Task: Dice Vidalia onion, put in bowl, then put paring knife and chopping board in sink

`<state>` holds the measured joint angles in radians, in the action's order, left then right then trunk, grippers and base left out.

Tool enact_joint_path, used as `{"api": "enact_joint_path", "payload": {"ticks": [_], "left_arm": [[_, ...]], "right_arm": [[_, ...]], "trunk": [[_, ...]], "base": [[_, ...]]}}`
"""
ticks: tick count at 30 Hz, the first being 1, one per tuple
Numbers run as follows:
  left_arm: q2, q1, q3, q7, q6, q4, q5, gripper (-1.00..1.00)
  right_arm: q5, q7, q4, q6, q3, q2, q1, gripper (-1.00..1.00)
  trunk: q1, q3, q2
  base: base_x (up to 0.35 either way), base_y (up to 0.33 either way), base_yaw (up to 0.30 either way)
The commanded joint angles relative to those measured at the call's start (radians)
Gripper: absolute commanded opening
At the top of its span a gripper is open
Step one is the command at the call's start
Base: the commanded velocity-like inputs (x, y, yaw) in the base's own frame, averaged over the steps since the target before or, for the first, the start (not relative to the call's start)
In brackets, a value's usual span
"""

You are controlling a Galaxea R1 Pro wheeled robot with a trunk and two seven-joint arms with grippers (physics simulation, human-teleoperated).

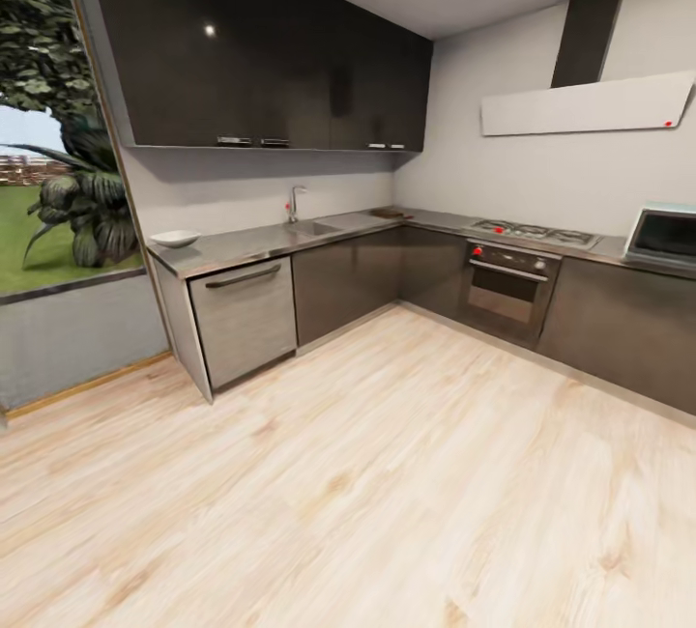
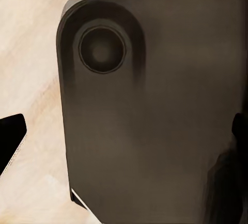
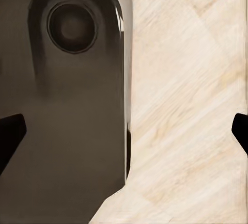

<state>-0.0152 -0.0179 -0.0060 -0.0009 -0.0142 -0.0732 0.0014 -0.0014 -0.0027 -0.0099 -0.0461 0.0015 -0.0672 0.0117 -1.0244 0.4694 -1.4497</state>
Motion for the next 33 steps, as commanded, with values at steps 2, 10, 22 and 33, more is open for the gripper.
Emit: {"api": "enact_joint_path", "payload": {"ticks": [2,10,22,33], "left_arm": [[-0.001,0.0,0.0,0.0,-0.001,-0.013,0.0,1.0],[-0.001,-0.001,0.0,0.001,0.0,-0.019,0.0,1.0],[0.006,-0.002,0.0,0.001,0.003,-0.019,0.001,1.0],[0.008,-0.002,-0.002,0.001,0.002,-0.017,0.002,1.0]], "right_arm": [[0.0,0.0,-0.001,-0.014,0.0,0.0,0.001,1.0],[0.0,0.0,-0.001,-0.059,0.0,0.001,0.001,1.0],[0.0,0.0,-0.001,-0.066,0.0,0.002,0.001,1.0],[0.0,0.0,-0.001,-0.066,0.0,0.003,0.001,1.0]], "trunk": [[-0.001,0.001,0.0],[-0.001,0.001,0.0],[-0.001,0.001,0.0],[-0.001,0.001,0.0]], "base": [[0.326,0.0,0.206],[0.339,0.0,0.277],[0.342,0.0,0.256],[0.342,0.0,0.013]]}}
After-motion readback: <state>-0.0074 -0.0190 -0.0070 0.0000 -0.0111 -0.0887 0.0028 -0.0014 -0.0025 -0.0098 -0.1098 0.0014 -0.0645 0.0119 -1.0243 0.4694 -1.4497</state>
